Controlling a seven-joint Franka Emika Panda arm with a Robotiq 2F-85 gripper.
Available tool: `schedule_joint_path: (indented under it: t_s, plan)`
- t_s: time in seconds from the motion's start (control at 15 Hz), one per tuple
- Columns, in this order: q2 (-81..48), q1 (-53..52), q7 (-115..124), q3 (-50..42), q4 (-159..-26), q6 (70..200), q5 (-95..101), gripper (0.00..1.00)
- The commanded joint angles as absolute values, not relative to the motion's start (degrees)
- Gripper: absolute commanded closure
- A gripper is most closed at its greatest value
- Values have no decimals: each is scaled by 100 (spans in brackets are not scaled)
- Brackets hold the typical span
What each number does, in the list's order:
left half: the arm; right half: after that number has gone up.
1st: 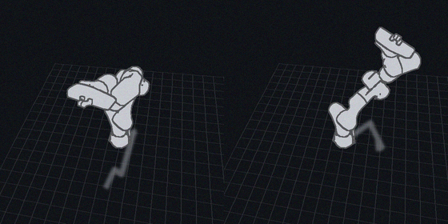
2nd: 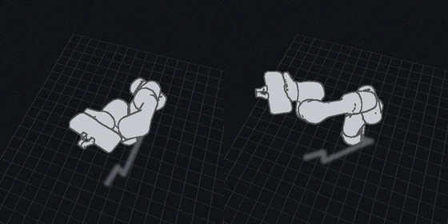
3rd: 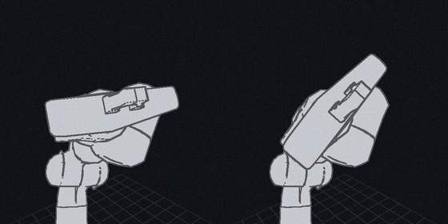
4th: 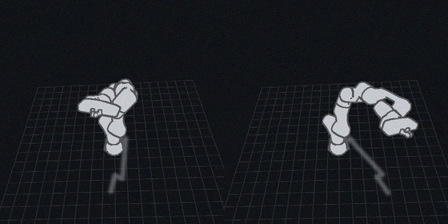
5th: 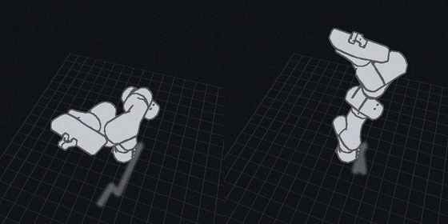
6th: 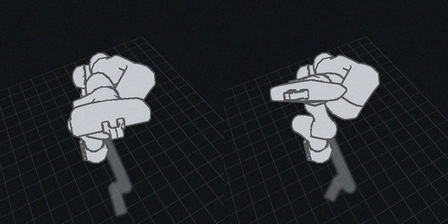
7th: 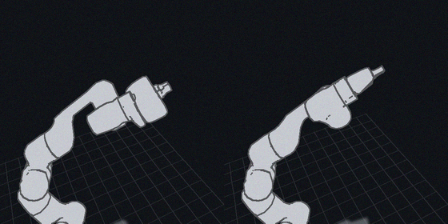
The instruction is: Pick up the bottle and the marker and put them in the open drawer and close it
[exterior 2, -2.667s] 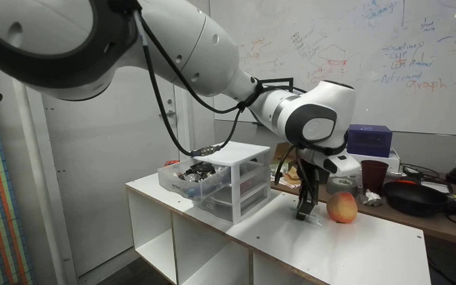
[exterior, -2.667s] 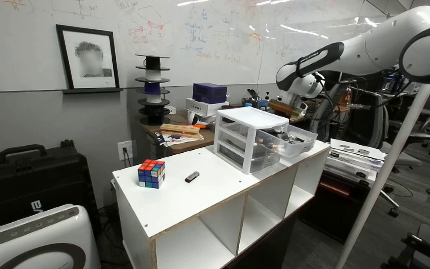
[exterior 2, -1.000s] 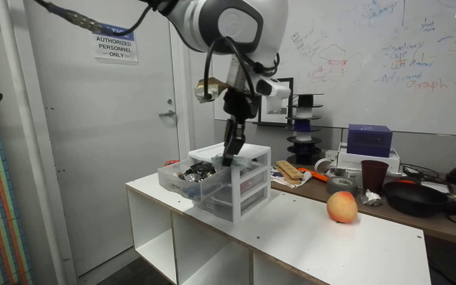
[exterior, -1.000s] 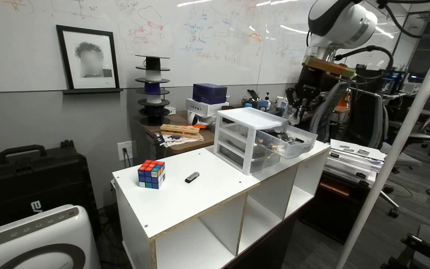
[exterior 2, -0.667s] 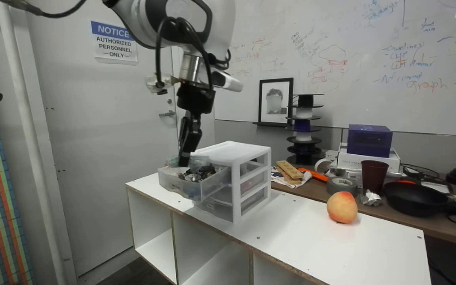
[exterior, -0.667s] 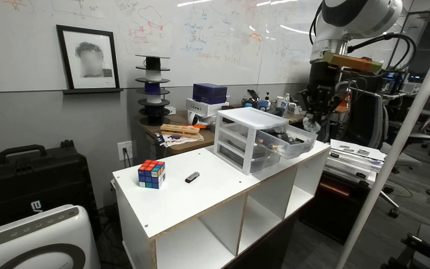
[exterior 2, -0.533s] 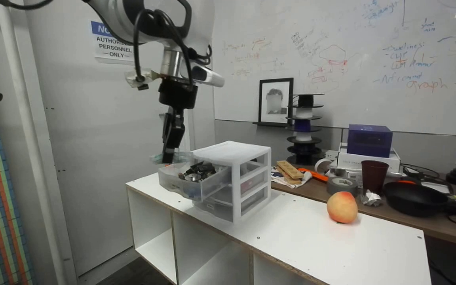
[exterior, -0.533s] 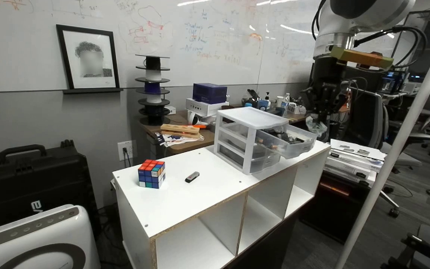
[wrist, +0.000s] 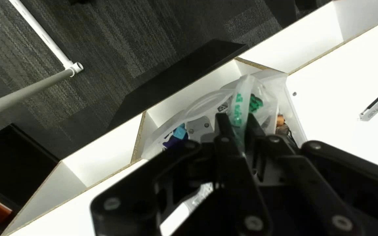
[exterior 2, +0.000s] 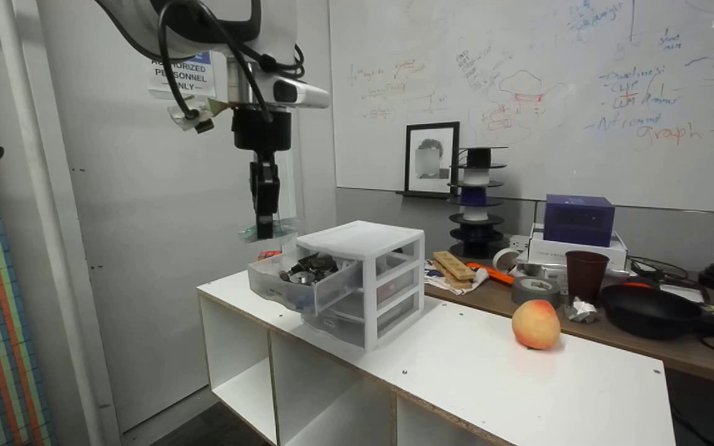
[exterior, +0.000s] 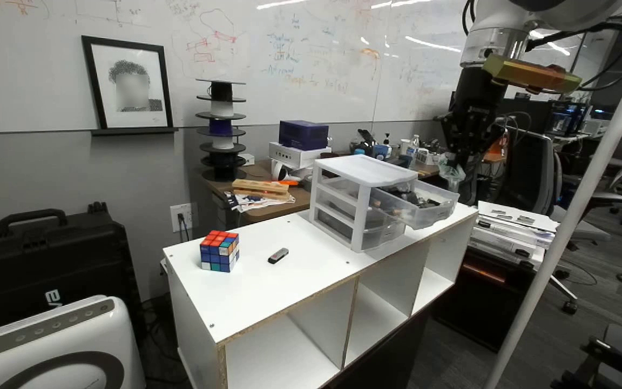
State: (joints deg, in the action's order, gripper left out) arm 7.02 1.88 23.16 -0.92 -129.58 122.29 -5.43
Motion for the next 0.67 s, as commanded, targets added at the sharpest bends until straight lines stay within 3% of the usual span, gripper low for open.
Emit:
schedule_joint_path:
  t_s: [0.0, 0.33, 0.6]
  plan:
    - [233, 302, 2026, -255, -12686, 12548, -988, 97]
    - [-555, 335, 1451, -347, -12213, 13125, -1852, 97]
    - [-909, 338, 1181, -228, -11866, 12788, -2337, 97]
